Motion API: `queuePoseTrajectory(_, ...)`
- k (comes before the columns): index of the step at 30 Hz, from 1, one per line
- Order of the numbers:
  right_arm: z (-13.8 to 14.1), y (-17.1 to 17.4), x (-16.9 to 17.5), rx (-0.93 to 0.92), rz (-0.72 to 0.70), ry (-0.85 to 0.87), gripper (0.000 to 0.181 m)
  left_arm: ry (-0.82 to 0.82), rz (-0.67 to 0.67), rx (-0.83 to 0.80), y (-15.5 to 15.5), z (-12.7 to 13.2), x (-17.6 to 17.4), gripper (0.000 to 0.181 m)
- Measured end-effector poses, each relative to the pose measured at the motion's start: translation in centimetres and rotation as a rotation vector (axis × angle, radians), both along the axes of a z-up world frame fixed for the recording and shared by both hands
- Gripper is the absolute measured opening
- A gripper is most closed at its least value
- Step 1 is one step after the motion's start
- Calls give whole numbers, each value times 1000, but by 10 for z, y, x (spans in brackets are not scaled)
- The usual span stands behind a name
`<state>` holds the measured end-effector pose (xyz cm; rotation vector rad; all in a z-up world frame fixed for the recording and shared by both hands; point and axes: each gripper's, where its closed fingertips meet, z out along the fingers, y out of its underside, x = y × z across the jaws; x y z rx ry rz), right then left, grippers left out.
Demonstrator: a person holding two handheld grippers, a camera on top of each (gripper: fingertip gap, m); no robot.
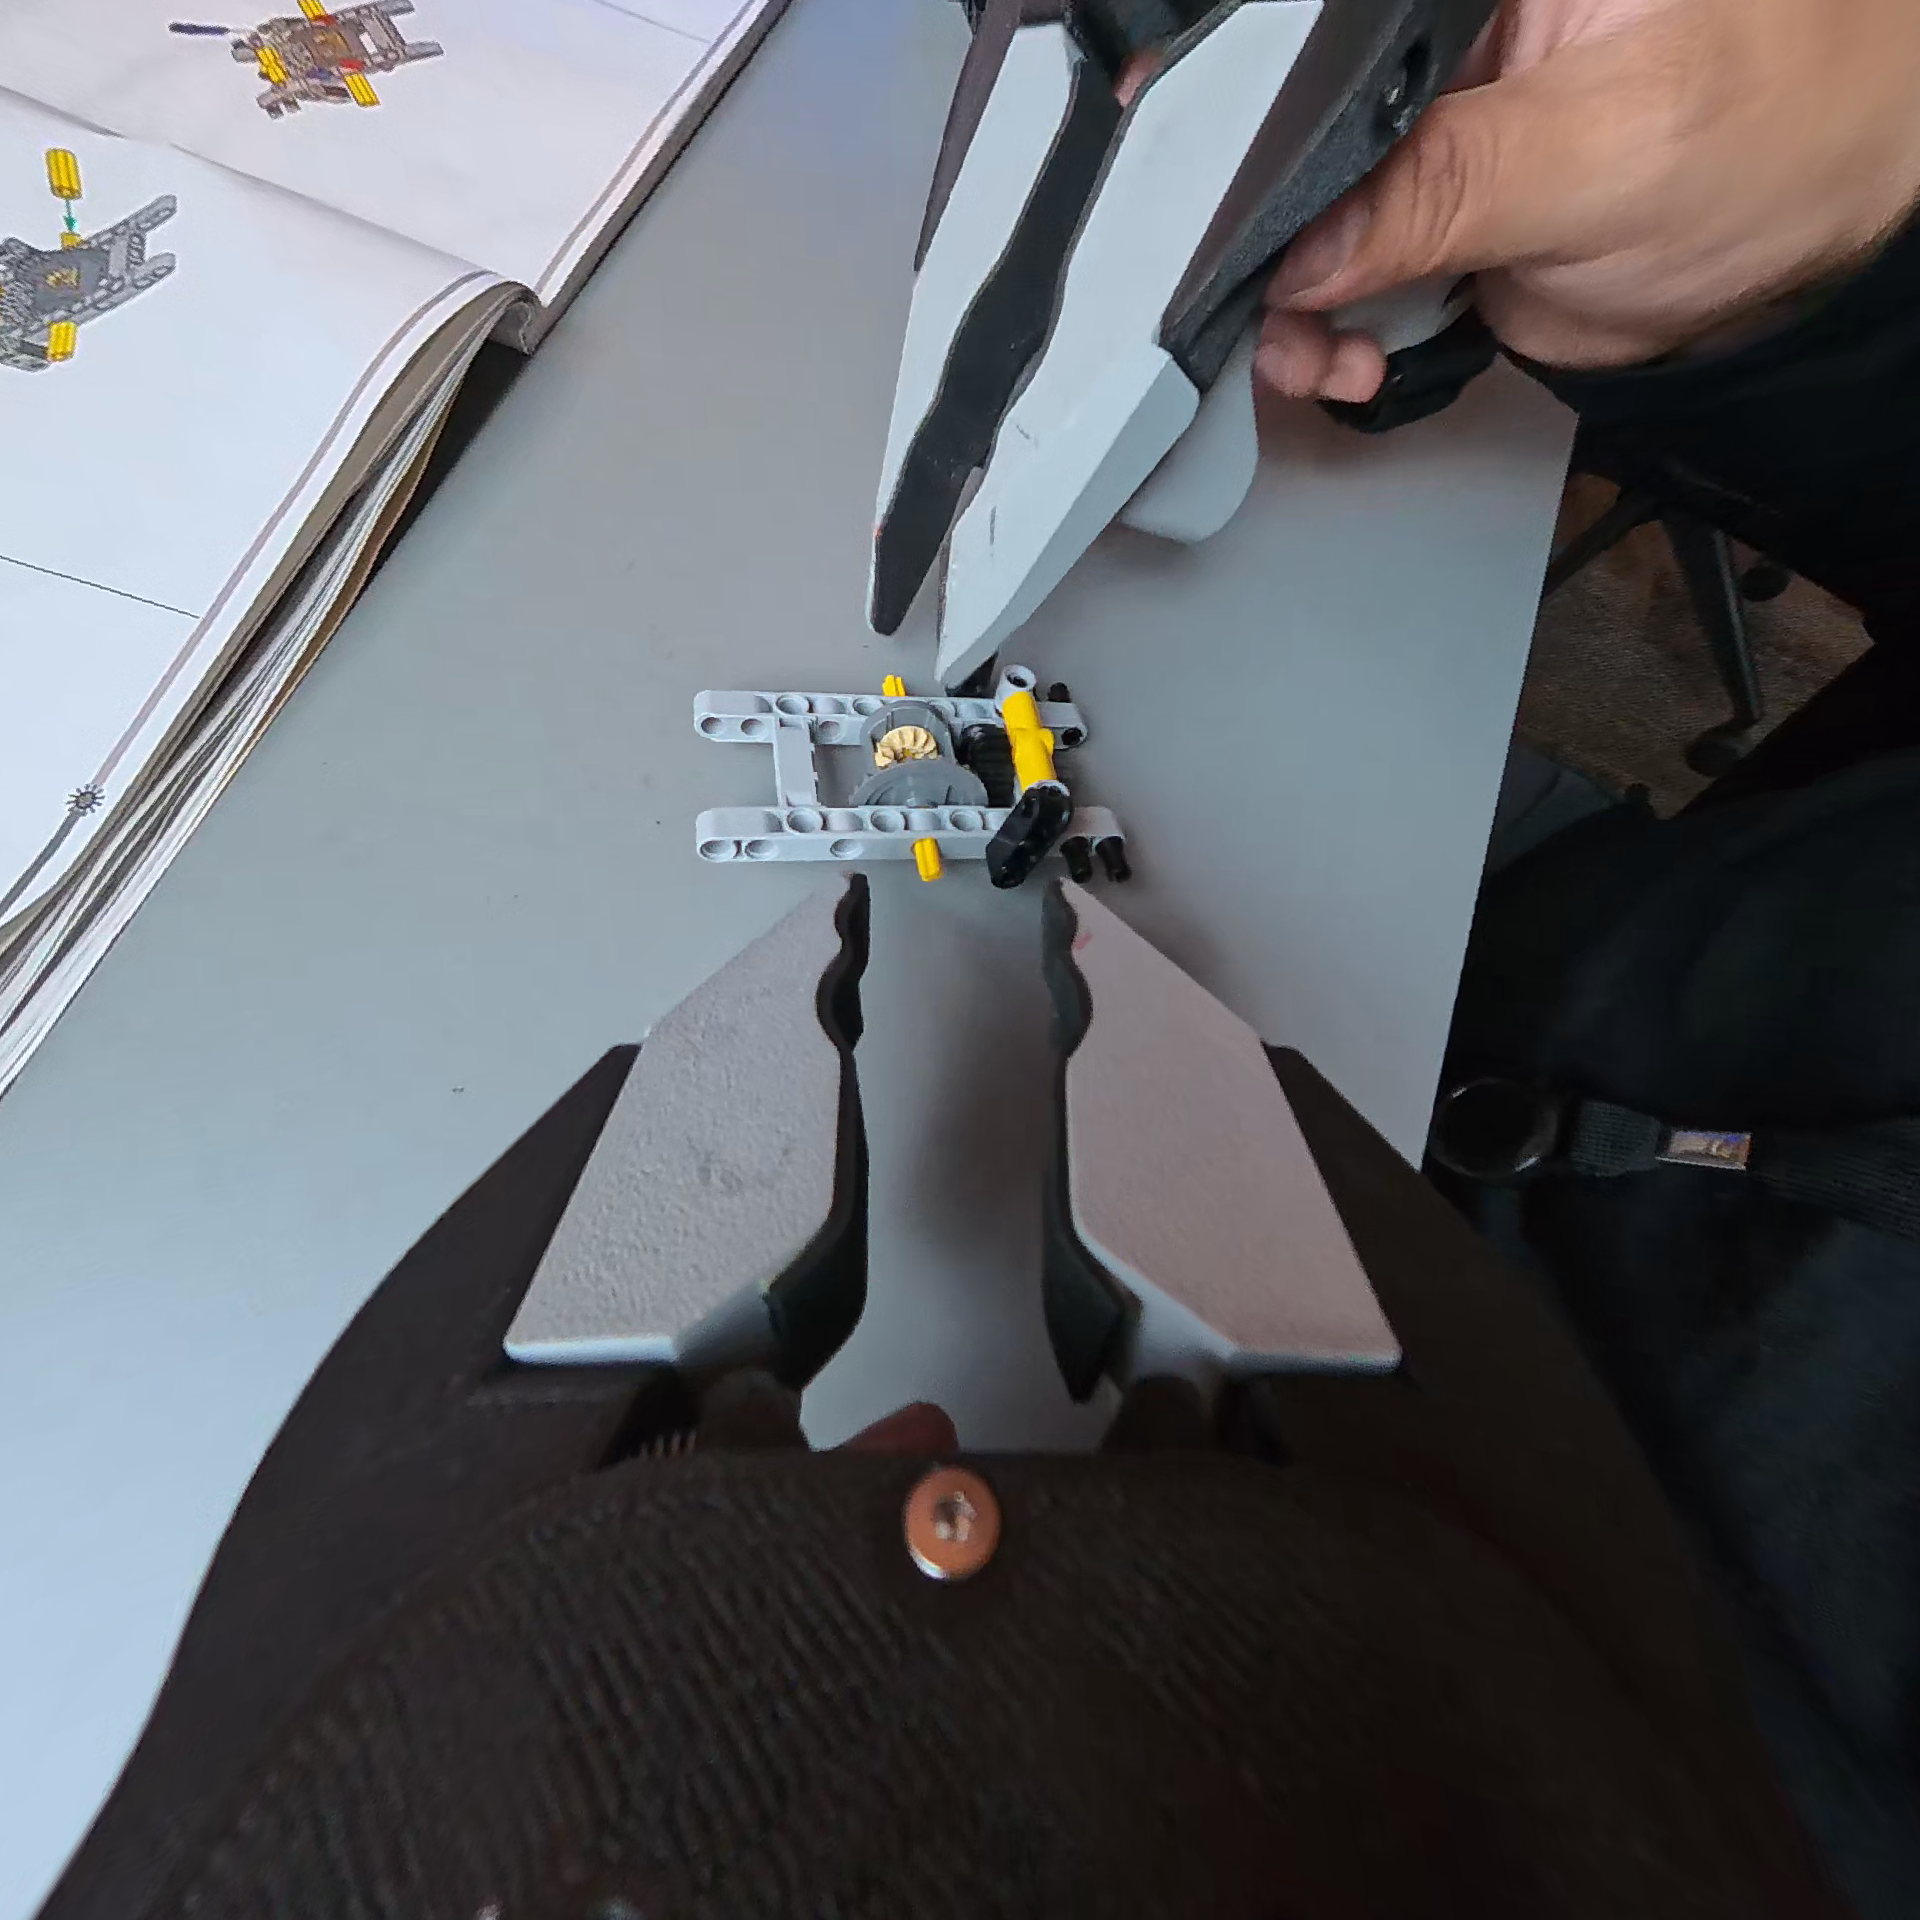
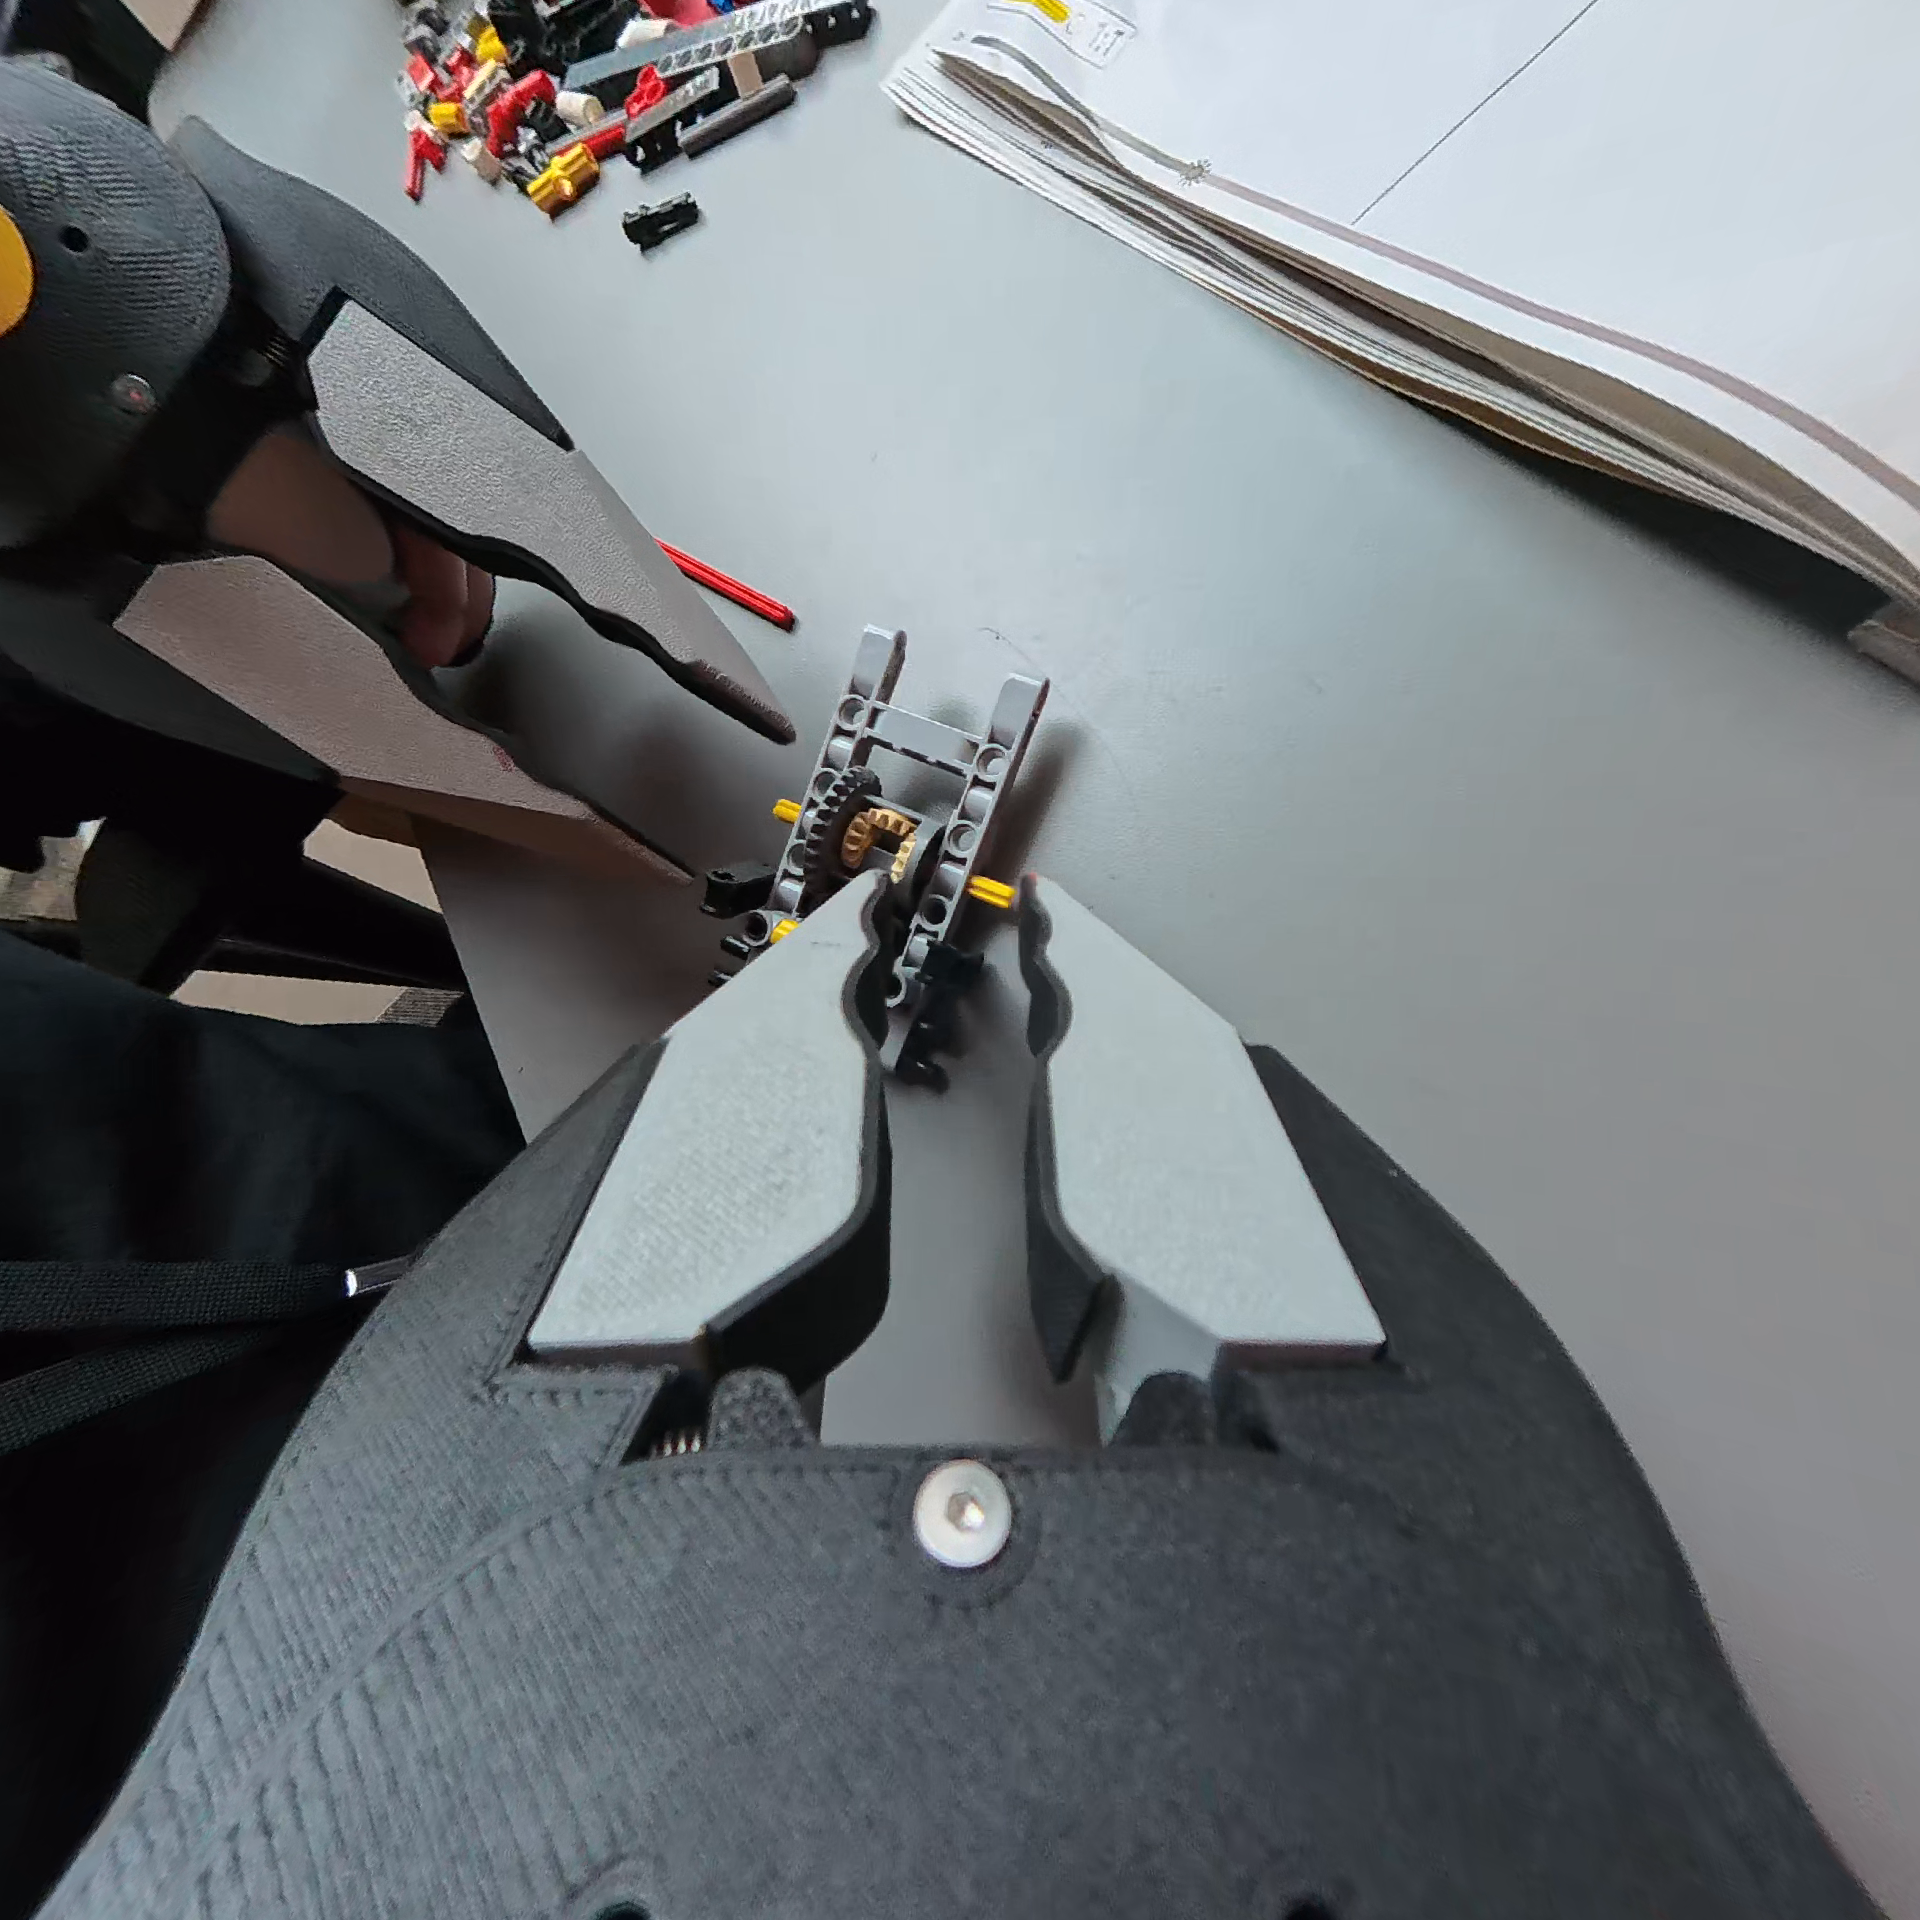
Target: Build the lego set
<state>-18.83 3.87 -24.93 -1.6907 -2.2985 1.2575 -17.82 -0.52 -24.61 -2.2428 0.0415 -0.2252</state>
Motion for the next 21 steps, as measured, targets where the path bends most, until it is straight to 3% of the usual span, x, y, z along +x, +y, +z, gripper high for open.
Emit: queuePoseTrajectory(21,-12,-7,-4,60,13,-39,21,-15,-50,-14,10,-8,10,14)
